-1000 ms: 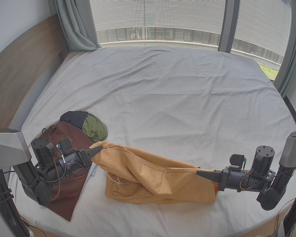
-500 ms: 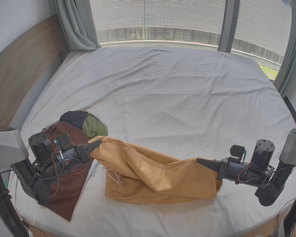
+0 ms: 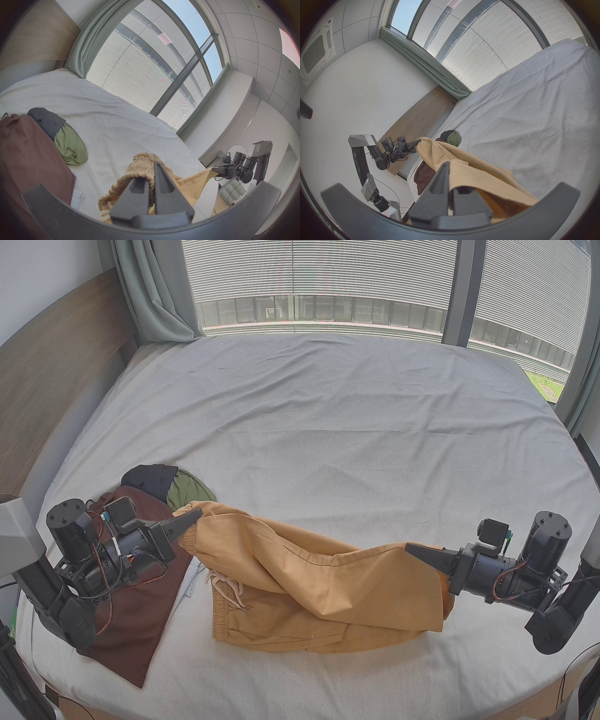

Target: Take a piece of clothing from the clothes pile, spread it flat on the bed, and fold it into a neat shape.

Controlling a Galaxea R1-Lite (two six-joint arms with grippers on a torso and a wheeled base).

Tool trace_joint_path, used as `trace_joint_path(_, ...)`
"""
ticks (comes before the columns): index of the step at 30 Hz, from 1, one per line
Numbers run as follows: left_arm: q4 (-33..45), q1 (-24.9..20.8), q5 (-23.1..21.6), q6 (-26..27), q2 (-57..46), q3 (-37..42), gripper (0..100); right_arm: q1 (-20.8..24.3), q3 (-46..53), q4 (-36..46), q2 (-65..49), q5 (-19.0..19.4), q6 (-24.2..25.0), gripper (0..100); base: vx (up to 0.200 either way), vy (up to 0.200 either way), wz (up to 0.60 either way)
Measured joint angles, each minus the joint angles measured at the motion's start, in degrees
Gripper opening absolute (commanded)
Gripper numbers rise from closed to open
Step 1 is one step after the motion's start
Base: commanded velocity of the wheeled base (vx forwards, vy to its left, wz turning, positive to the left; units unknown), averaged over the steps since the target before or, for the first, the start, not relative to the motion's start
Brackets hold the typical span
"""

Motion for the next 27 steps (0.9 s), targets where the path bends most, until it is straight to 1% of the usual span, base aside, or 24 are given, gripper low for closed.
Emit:
trace_joint_path(18, 0.0, 1.27, -0.09, 0.55, -0.88, -0.52, 0, -0.94, -0.84, -0.05, -1.51, 0.0, 0.0, 0, 0.0, 0.0, 0.0)
trace_joint_path(24, 0.02, 1.79, -2.04, 0.5, -1.4, -0.15, 0, -0.96, -1.18, -0.05, -1.96, -0.02, 0.17, 0, 0.0, 0.0, 0.0)
trace_joint_path(27, 0.02, 1.9, -2.41, 0.49, -1.77, 0.09, 0, -0.96, -1.51, -0.05, -2.26, -0.85, 1.05, 0, 0.0, 0.0, 0.0)
